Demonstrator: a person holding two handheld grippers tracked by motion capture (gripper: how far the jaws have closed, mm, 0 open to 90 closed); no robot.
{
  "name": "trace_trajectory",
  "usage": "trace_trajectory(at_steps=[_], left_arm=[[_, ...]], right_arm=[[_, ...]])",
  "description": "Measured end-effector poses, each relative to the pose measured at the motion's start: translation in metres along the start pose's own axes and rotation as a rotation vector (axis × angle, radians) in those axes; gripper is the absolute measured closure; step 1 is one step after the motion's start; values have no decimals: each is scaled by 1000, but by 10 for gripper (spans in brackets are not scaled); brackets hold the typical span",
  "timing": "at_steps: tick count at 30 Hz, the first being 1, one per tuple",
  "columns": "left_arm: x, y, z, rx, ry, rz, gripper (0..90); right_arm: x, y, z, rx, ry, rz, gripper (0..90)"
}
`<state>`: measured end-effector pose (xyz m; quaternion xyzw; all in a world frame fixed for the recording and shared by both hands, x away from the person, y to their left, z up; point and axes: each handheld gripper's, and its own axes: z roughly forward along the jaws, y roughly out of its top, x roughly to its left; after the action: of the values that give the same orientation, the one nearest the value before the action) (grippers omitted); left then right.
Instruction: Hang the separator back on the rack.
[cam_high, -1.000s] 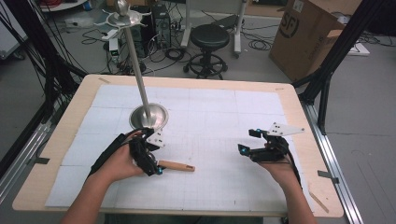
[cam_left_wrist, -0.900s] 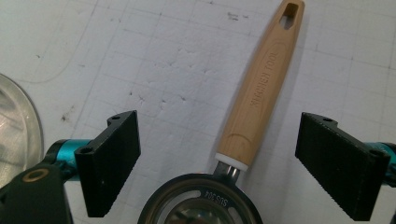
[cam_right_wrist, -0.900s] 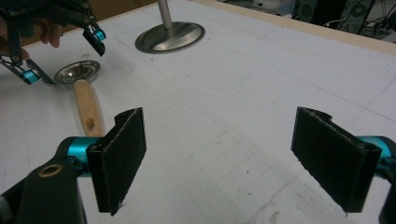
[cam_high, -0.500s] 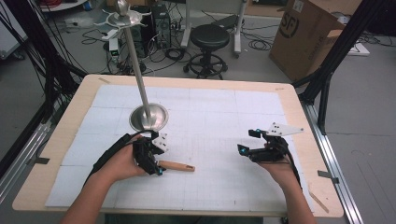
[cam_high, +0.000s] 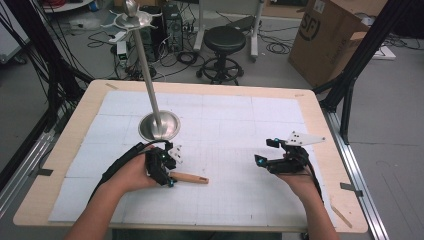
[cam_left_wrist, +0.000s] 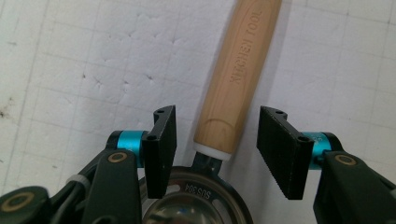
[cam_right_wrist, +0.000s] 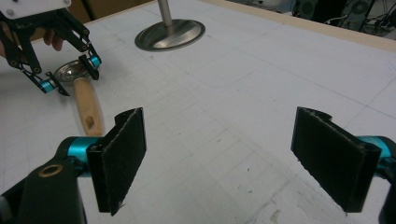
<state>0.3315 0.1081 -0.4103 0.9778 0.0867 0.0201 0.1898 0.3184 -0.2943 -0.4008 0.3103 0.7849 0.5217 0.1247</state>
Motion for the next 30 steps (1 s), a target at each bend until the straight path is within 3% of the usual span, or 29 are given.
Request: trace_trajectory(at_steps=[13, 18, 21, 30], left_arm=[[1, 2, 4, 44, -7, 3, 560], [0, 10, 5, 102, -12, 22, 586], [1, 14, 6, 126, -20, 12, 591], [5, 13, 6, 116, -33, -5, 647]], right_arm=[[0, -1, 3, 14, -3, -2, 179], [0, -1, 4, 13, -3, -6, 180], [1, -1, 4, 16, -1, 0, 181], [1, -1, 4, 16, -1, -3, 182]])
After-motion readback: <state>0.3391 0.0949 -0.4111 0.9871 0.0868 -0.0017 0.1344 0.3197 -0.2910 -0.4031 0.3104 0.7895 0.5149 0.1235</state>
